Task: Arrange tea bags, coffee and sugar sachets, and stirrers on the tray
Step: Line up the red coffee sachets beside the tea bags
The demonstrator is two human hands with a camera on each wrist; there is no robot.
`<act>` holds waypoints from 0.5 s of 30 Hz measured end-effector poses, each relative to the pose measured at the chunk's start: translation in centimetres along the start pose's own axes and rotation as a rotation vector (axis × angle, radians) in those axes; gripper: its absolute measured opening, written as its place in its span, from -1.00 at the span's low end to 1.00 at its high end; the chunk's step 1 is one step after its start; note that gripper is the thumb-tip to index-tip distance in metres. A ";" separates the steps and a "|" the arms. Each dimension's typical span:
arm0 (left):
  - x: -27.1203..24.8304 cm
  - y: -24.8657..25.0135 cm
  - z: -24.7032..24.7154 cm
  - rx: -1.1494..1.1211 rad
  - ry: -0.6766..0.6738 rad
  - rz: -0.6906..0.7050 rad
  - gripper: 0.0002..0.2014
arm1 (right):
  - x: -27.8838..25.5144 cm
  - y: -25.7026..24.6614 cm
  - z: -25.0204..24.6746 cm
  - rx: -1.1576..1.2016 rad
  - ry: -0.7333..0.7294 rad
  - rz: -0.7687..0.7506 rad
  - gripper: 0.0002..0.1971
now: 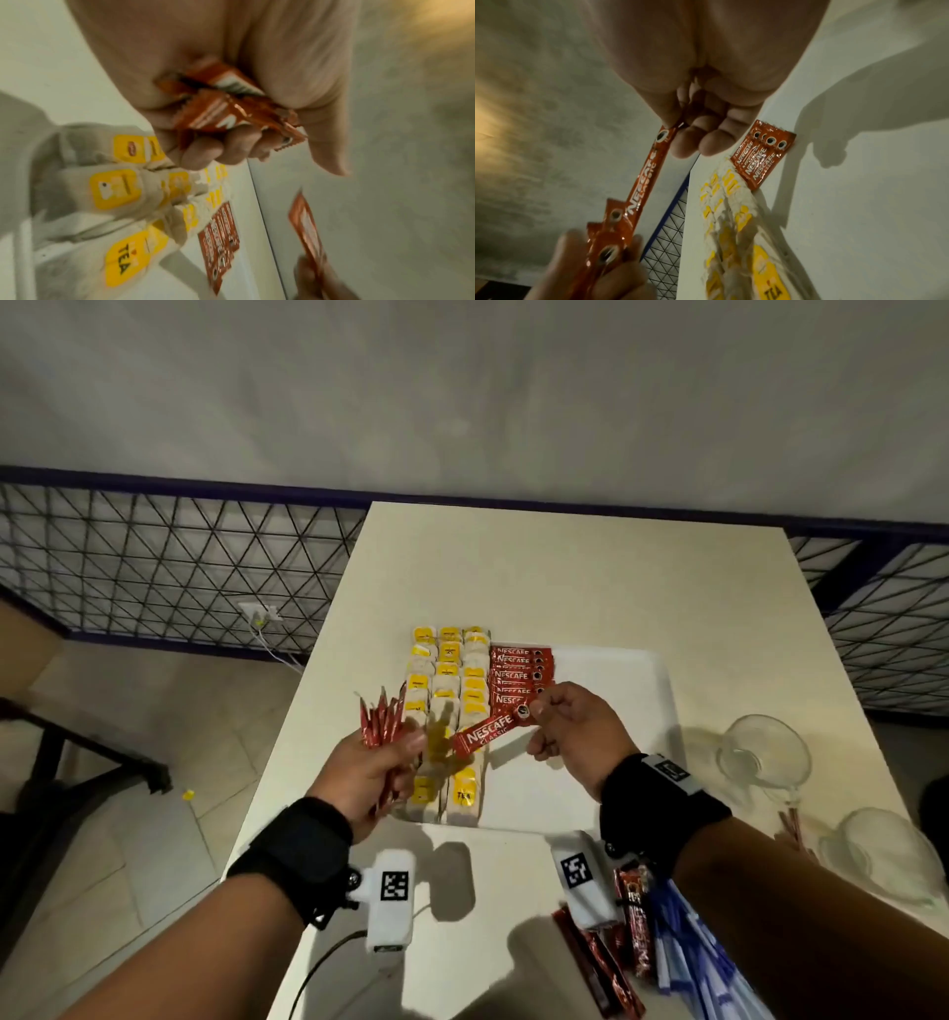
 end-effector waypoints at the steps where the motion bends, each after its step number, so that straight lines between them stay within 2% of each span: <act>1: 0.1 0.4 0.8 0.043 0.057 0.045 -0.66 | -0.1 0.0 0.2 0.006 -0.002 0.007 -0.89; 3: 0.3 0.6 2.2 0.149 0.127 0.102 -0.86 | -0.2 -0.2 0.5 0.025 -0.002 0.018 -0.91; 6: 0.5 0.2 2.9 0.284 0.153 0.102 -0.91 | -0.7 -0.3 0.2 0.071 0.009 0.050 -0.89; 11: 0.9 -0.3 3.1 0.405 0.168 0.066 -0.82 | -2.1 2.0 -1.0 0.058 -0.076 0.180 -0.82; 15: 1.6 -0.3 3.1 0.532 0.202 0.048 -0.77 | -1.9 3.0 -2.0 -0.208 -0.160 0.107 -0.91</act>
Point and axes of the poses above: each hand's wrist, its own x-axis towards the middle knuckle, its own z-axis out of the palm, y = z × x, the point moved 1 cm from there along x, towards the middle knuckle, and after that the axes turned 15 degrees about -z, right-handed, at the moved point
